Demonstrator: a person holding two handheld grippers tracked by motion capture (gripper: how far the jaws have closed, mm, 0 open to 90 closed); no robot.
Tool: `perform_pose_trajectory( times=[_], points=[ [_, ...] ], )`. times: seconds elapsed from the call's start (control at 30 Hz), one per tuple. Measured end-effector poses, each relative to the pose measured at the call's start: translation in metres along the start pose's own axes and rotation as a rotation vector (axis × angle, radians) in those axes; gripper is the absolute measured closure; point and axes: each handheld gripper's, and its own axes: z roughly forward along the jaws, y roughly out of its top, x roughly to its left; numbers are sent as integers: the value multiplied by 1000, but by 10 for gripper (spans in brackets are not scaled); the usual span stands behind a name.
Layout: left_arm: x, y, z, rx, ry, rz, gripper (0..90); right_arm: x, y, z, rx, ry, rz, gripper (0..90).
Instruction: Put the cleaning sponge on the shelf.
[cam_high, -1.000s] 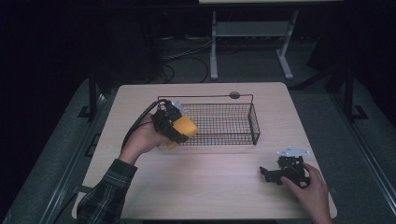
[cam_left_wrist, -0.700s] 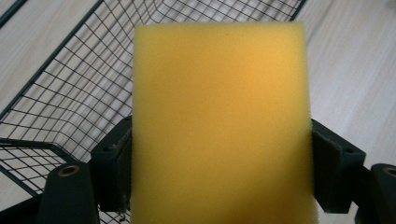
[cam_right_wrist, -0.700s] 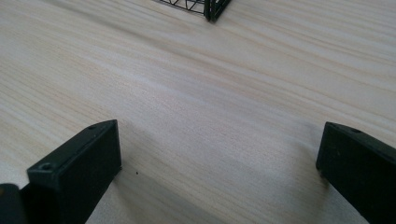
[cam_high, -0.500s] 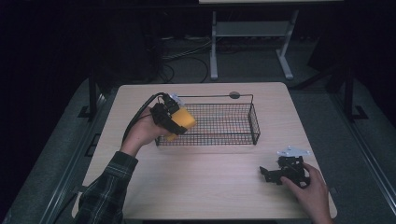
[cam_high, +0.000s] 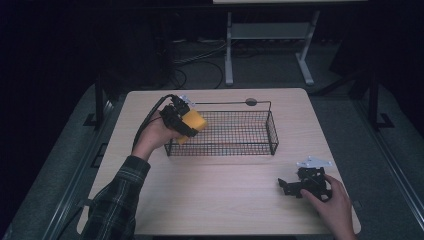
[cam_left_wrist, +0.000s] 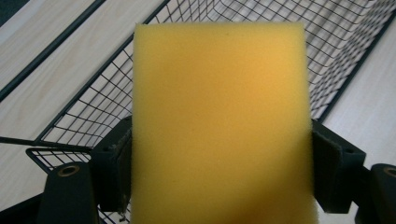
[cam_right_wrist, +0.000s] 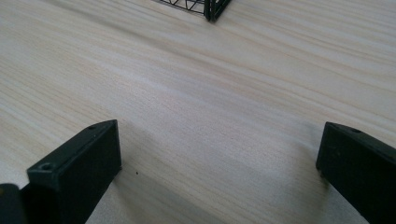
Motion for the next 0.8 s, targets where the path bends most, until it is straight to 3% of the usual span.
perform_pose_trajectory(
  times=[0.43, 0.8],
  points=[
    [18, 1, 23, 20, 31, -25, 226, 0, 0, 0, 0, 0, 0, 0],
    [23, -3, 35, 25, 22, -46, 226, 0, 0, 0, 0, 0, 0, 0]
  ],
)
